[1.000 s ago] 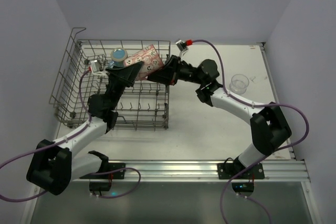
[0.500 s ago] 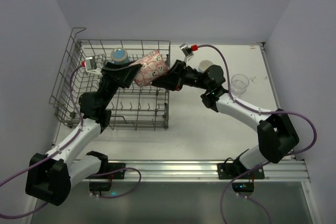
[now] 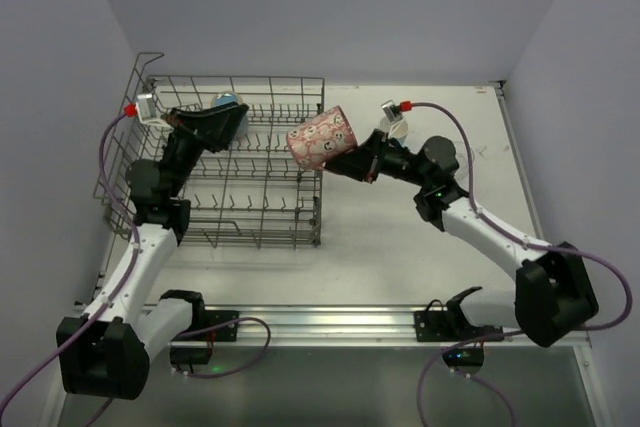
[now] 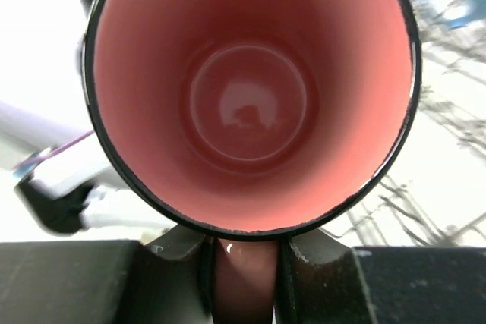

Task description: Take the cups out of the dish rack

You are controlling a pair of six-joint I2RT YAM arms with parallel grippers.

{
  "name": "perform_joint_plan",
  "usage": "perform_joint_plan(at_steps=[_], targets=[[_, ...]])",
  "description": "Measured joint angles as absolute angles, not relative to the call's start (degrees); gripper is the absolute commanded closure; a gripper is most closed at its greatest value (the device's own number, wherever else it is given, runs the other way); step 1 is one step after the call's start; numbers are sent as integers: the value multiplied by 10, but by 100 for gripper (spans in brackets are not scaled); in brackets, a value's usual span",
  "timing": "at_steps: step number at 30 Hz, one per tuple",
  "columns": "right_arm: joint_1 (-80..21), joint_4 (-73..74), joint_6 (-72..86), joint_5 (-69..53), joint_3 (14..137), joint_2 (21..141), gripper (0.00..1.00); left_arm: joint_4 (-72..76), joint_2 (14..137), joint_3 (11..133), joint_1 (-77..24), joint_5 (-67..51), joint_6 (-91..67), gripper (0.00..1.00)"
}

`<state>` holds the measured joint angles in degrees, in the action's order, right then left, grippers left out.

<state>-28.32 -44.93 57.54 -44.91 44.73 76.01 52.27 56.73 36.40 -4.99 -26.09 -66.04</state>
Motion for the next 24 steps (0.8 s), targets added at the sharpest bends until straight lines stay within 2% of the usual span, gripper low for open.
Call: perform_joint_plan(at_steps=[5, 8, 16, 24], targets=[[-267, -234, 446, -361, 457, 649, 100, 258, 564, 519, -49, -210, -497, 0], [-269, -135, 383, -294, 472, 630, 100, 167, 570, 580, -49, -179, -428, 0], [-268, 44, 305, -44, 448, 641, 100, 46, 573, 582, -49, -131, -335, 0], [-274, 104, 303, 93, 418, 684, 100, 18, 608, 582, -49, -126, -312, 0]])
